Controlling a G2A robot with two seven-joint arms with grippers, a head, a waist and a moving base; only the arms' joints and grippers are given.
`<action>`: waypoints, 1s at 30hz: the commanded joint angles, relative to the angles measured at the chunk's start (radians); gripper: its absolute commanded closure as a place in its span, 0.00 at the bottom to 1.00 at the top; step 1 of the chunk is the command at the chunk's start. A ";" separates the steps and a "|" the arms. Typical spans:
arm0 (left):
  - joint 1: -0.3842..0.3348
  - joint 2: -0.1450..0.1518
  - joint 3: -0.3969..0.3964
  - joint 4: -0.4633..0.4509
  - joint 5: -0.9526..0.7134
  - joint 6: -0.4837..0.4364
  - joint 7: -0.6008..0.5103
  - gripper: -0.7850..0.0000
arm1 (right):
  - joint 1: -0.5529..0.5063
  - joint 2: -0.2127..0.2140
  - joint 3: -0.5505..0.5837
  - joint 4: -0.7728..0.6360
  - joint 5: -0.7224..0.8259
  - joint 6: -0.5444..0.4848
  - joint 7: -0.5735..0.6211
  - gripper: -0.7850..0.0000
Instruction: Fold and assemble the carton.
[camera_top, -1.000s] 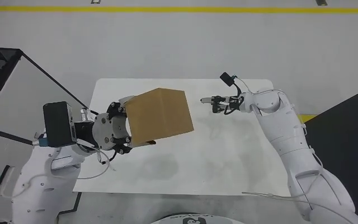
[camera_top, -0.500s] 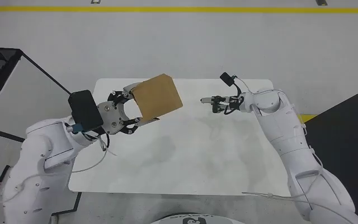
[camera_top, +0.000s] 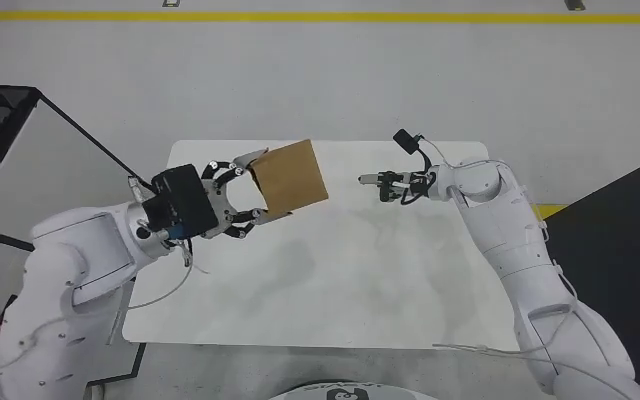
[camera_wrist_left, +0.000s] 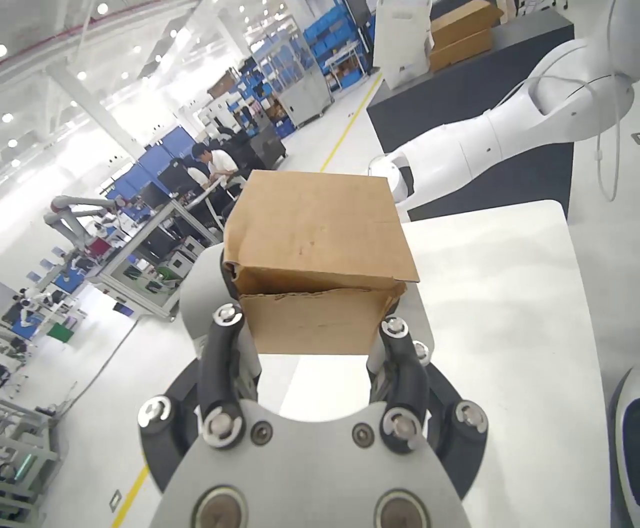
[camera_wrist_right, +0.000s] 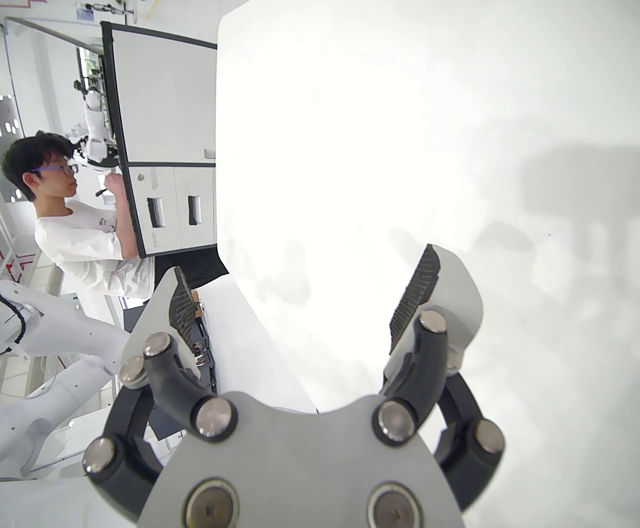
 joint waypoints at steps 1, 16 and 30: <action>-0.010 0.002 0.020 0.022 -0.162 0.064 -0.126 1.00 | 0.000 0.000 0.000 0.000 0.000 0.000 0.000 0.00; -0.038 0.006 0.045 0.050 -0.534 0.295 -0.312 1.00 | 0.000 0.000 0.000 0.000 0.000 0.000 0.000 0.00; -0.074 0.010 0.034 0.063 -0.887 0.464 -0.475 1.00 | 0.000 0.000 0.000 0.000 0.000 0.000 0.000 0.00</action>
